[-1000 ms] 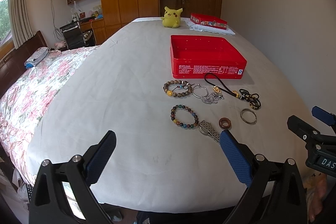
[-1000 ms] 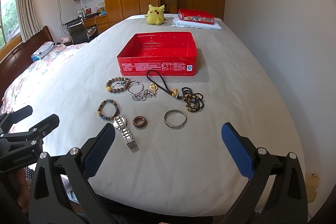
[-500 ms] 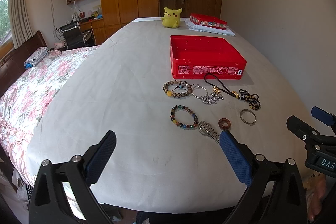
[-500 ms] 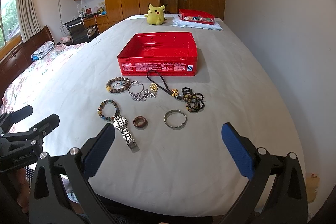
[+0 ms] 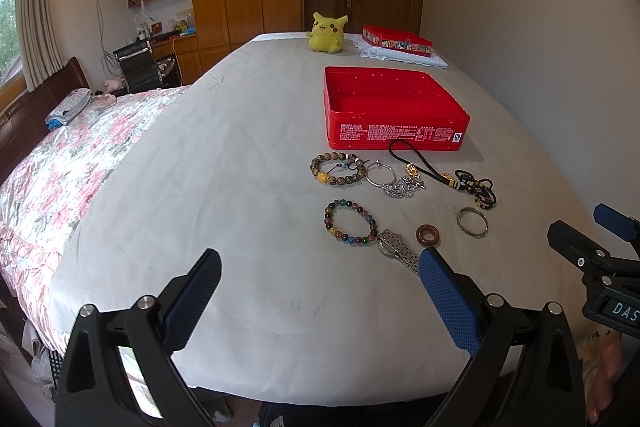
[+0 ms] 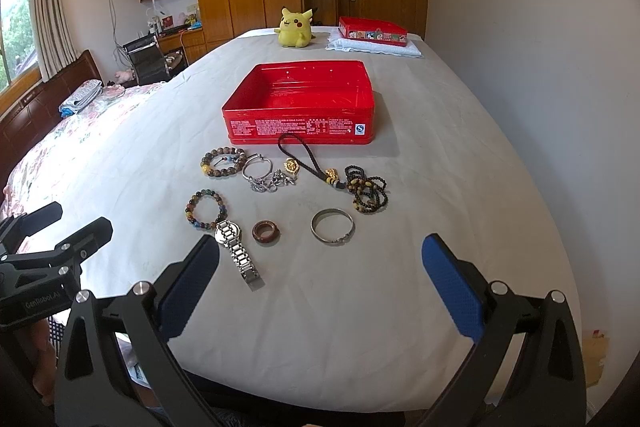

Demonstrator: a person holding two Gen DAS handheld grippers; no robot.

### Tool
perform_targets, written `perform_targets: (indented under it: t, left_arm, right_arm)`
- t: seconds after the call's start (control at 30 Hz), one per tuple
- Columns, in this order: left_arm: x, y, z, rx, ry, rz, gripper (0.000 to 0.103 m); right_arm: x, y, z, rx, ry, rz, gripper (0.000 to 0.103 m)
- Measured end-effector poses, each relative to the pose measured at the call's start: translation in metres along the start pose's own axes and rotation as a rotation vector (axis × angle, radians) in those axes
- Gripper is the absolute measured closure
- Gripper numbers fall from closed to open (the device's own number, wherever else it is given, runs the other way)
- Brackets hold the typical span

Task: Organize jewelry

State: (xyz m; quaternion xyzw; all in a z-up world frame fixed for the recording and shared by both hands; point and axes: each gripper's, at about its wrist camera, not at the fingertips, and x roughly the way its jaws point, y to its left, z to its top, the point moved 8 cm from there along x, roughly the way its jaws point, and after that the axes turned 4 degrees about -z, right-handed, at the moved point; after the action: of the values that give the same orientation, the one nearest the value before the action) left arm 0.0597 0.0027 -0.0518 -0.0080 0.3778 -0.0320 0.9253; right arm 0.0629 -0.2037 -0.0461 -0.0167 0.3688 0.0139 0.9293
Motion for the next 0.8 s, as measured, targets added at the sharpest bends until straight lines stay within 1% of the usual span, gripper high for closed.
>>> perform_targets:
  t: [0.6,0.8]
  left_arm:
    - [0.0013,0.0002,-0.0017,-0.005,0.004,-0.004,0.004]
    - [0.0032,0.0018,-0.0041,-0.015,0.017,-0.021,0.004]
  right_arm:
    - [-0.0017,-0.0007,-0.0008,0.001,0.002,0.000,0.003]
    - [-0.0016,-0.0007,-0.0008,0.001,0.003,0.001,0.003]
